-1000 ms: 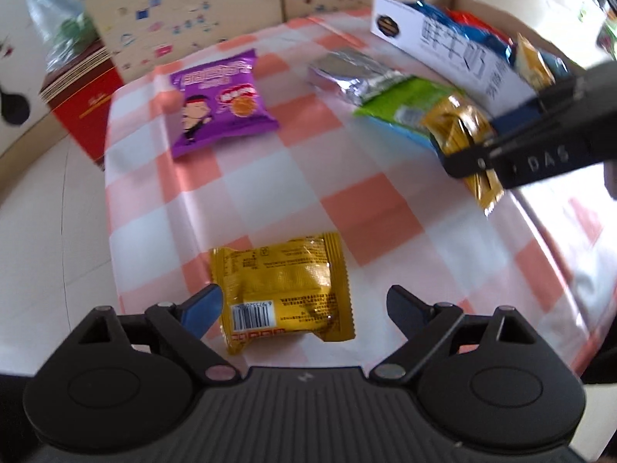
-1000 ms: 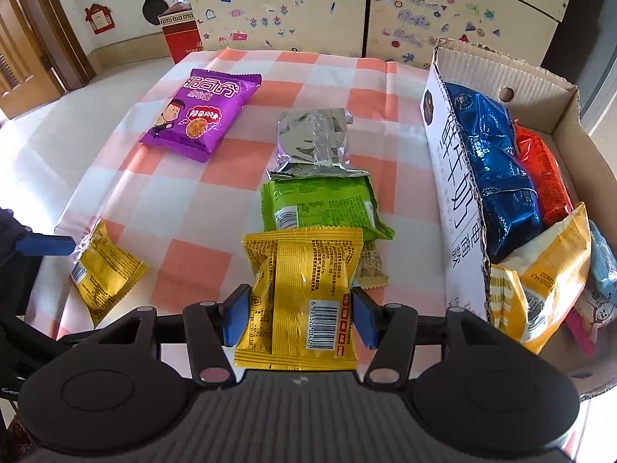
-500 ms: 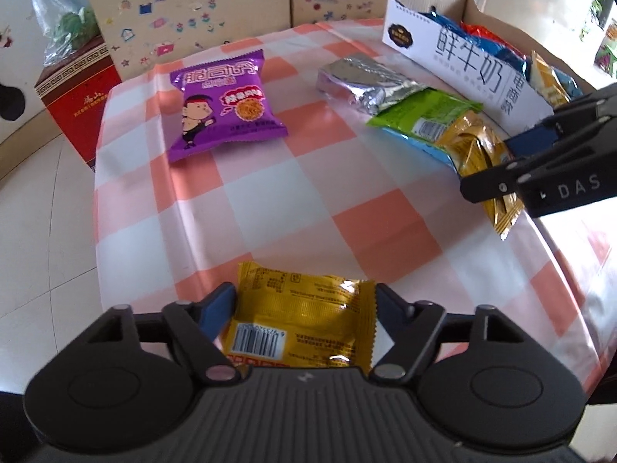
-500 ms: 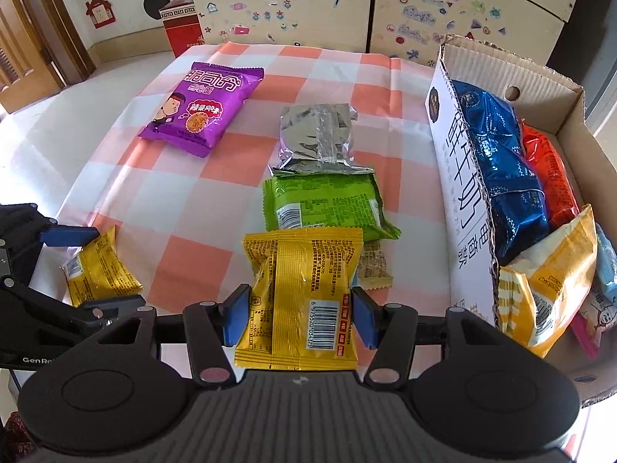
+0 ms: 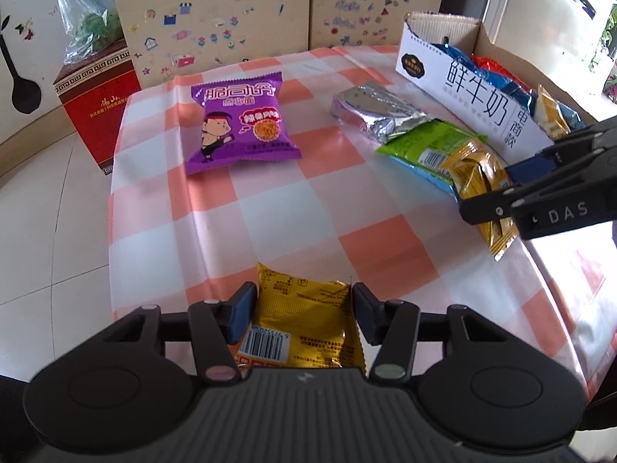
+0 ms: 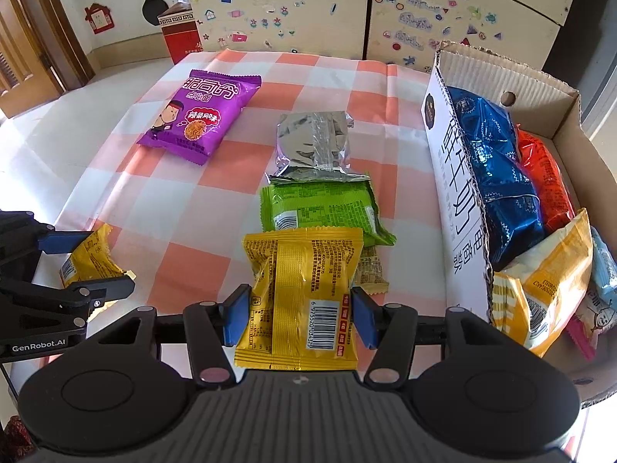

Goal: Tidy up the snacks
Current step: 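Carry both yellow packets into the cardboard box and open both tools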

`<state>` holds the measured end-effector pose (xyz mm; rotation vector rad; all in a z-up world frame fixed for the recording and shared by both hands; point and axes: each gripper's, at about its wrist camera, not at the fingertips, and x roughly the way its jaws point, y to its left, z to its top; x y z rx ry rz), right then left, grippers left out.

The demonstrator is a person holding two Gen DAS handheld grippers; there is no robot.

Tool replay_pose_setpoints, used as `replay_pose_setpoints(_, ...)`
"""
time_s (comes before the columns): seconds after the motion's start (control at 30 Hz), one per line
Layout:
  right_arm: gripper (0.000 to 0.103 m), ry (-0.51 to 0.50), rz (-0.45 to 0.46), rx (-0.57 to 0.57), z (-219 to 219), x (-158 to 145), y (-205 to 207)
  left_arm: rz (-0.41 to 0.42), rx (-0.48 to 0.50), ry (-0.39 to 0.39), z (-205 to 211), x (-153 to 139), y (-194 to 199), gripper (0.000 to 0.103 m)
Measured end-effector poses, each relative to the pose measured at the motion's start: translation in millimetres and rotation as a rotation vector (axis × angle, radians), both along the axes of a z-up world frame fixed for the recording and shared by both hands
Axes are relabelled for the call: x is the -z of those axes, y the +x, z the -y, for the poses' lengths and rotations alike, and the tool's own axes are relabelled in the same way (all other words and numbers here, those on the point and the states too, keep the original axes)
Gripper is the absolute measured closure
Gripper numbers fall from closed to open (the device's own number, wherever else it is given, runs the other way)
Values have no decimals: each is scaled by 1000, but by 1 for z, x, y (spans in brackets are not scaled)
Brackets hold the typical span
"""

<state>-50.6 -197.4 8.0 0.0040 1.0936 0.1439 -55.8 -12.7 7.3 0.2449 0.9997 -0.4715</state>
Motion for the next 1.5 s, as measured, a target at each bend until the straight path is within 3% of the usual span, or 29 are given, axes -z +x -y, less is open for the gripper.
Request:
replay_pose_setpoints(0.5, 41, 43, 53, 14, 5, -16, -2, 60, -5, -60, 11, -24, 1, 50)
replay_pose_setpoints(0.97, 41, 90, 178, 54, 23, -49, -8, 137, 38, -86, 44, -59, 18, 50)
replay_pose_setpoints(1.5, 41, 132, 334, 177, 75, -92, -21, 204, 86, -146, 95, -98, 37, 50)
